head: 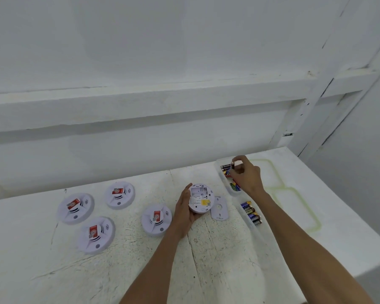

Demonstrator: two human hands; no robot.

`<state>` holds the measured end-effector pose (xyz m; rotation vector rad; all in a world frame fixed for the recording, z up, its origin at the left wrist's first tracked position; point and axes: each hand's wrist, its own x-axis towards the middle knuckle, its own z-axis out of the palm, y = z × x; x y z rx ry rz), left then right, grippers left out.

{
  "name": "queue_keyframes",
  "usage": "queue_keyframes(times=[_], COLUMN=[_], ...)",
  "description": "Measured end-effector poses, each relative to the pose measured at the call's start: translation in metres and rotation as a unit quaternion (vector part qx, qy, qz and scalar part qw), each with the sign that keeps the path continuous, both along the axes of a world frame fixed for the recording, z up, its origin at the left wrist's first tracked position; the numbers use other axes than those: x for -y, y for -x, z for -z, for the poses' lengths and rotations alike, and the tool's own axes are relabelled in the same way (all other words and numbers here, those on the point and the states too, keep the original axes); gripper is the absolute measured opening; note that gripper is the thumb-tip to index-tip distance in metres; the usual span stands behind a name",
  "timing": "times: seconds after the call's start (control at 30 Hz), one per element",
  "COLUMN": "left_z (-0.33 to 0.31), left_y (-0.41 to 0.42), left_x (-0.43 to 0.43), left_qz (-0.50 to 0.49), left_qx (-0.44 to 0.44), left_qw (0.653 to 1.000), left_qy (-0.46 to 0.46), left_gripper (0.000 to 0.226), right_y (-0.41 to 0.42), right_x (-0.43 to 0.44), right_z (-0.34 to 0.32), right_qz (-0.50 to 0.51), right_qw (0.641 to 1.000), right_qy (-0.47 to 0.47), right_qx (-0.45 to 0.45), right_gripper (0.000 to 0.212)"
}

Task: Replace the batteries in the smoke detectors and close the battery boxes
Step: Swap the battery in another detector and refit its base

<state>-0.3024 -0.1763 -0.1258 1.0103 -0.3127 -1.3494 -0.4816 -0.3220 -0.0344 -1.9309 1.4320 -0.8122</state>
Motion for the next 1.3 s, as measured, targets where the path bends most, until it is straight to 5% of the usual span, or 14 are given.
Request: queue_keyframes(times=[0.33,0.63,0.87,1.3], left_z=[0.0,0.004,0.007,0.01], left_y=[-0.002,-0.002,-0.002,-0.004], left_x=[-0.001,0.0,0.0,0.004], left_qz=[0.016,0.025,0.008,0.01], left_qx=[0.011,0.041,0.045,0.06], left_qw=[1.0,0.999,0.999,0.998], left_qy=[0.01,0.008,-0.003,0.007], left_gripper=[0.034,0.035,0.037,0.037], right_y=[-0.059,-0.077,-0.089,-0.089], right_x=[-0.065,-0.093,-0.108,-0.11], right_z=[0.006,0.047,0.049,0.053], right_qz=[-0.157,-0.036,0.037,0.1], right_qw=[0.984,0.999,0.994,0.995], right_qy=[0.089,0.028,0.071,0.008], right_qx=[-0.013,-0.023,-0.075,-0.003], right_gripper=[0.031,0.029,0.023,0.022])
